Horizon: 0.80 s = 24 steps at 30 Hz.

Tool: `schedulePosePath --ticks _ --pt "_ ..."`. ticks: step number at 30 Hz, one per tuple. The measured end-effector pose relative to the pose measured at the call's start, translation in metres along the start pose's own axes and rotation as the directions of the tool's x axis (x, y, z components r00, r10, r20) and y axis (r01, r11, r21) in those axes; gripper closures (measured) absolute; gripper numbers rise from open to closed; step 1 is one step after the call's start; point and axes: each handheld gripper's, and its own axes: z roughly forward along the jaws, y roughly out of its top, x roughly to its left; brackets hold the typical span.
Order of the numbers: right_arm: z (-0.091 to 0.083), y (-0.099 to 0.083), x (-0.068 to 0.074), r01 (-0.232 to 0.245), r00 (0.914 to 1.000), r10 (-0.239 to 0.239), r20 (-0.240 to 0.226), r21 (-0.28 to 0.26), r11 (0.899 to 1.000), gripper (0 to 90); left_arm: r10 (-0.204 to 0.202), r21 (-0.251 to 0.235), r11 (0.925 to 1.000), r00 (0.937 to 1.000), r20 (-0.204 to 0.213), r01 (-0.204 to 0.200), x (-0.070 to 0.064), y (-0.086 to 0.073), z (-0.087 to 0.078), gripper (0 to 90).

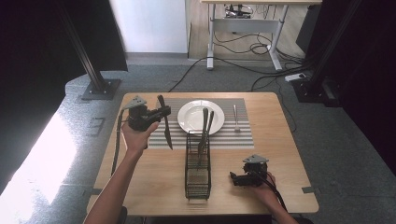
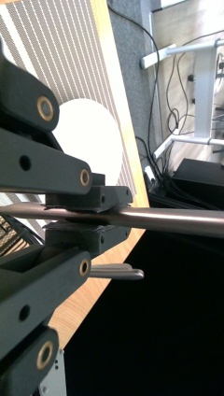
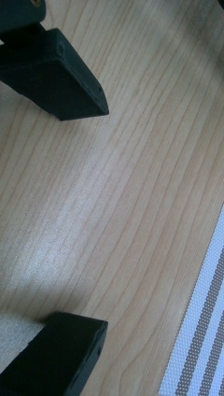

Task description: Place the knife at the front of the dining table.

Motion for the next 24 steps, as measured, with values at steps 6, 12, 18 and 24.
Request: schedulePosePath --ticks 6,12,18,24 --pt "0.000 0.000 0.000 0.000 1.0000 0.000 0.000 0.000 1.000 0.8 -0.002 0.022 0.9997 0.9995 -0.032 0.003 0.008 -0.006 0.002 83.6" --pt "0.000 0.000 0.000 0.002 1.0000 -0.002 -0.001 0.002 1.000 0.8 -0.018 0.045 0.9988 0.9975 -0.068 0.021 0.021 -0.014 0.006 83.6" --pt "0.000 0.000 0.000 0.002 1.0000 -0.002 0.000 0.000 1.000 0.8 0.004 0.077 0.9970 0.9933 -0.115 0.005 0.028 -0.017 0.011 83.6" --pt "0.000 0.000 0.000 0.001 1.0000 -0.001 -0.001 0.001 1.000 0.8 0.017 0.105 0.9945 0.9875 -0.157 0.000 0.036 -0.016 0.020 83.6"
